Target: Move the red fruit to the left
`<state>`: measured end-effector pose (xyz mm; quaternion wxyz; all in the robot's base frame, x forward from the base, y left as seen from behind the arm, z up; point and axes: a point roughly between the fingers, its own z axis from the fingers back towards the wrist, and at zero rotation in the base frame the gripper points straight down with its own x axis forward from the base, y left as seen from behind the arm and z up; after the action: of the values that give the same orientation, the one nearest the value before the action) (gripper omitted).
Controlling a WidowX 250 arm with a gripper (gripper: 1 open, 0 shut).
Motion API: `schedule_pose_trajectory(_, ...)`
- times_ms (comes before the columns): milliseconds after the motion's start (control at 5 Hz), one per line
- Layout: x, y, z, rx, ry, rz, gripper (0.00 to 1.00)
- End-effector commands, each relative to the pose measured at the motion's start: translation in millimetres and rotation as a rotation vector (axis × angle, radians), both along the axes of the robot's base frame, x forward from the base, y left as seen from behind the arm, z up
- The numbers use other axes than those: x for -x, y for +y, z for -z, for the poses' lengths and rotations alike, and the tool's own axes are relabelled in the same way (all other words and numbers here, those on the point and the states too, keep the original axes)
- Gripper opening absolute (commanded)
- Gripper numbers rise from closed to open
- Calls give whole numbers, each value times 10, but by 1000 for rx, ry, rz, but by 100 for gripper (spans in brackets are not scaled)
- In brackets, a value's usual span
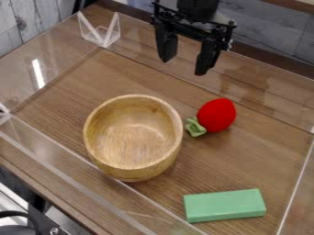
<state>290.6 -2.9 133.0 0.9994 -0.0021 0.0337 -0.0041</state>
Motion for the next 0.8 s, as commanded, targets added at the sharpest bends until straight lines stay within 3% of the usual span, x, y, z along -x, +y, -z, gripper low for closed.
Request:
schedule_pose_trajectory(0,-25,-67,133,4,15,9,100)
schedule_pose_trajectory(200,-81,-207,317,8,25,23,100)
schedule_pose_trajectory(600,-206,-451,566,1,5,62,100)
